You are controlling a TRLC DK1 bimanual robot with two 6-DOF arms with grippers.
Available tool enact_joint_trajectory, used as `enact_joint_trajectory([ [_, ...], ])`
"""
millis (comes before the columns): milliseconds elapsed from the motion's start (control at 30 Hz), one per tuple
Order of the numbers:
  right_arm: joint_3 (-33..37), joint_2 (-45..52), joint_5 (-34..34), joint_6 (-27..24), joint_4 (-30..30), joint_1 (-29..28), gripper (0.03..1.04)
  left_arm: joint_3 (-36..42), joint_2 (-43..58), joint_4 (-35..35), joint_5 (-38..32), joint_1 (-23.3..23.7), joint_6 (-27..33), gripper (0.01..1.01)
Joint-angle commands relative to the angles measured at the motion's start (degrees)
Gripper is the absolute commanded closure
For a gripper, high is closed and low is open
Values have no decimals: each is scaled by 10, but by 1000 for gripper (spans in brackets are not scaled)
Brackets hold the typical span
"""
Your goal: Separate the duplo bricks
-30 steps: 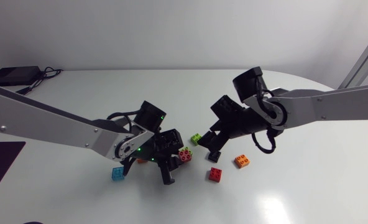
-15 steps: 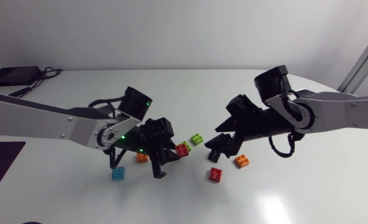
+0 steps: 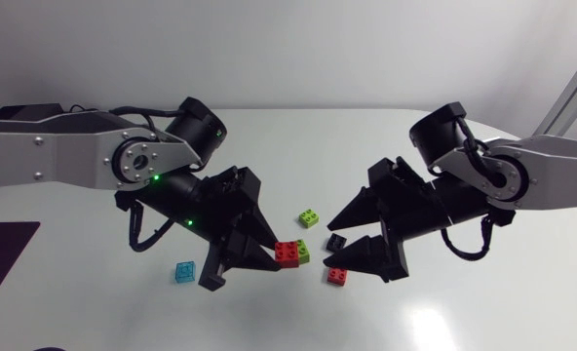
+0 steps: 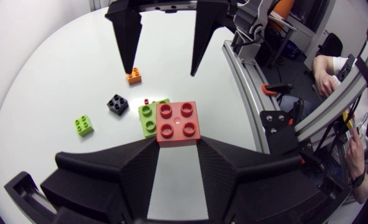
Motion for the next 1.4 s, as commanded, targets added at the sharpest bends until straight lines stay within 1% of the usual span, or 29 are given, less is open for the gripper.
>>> enact_joint_trajectory([
  [0,-13,-4,-15,-21,-17,10,107,28,-16,-27,26,-8,28,728],
  [167,-10,-17,-32,-27,-39,28,107,65,-15,-94,66,-4,51,728],
  [400,-10,-32,-51,-33,-59,42,107,75,-8,-123,73,-6,73,728],
  [767,4,-25,-87,-38,-79,50,133,83,-6,-154,91,-12,95,728],
  [933,9,-22,-88,-42,-81,50,133,87,-4,-175,95,-17,108,728],
  [1133,11,-21,-88,-42,-76,50,133,85,5,-183,102,-19,121,728],
  [1233,13,-20,-87,-41,-73,58,133,88,12,-182,103,-18,123,728],
  [1367,14,-13,-84,-39,-69,69,167,92,20,-182,103,-18,128,728],
])
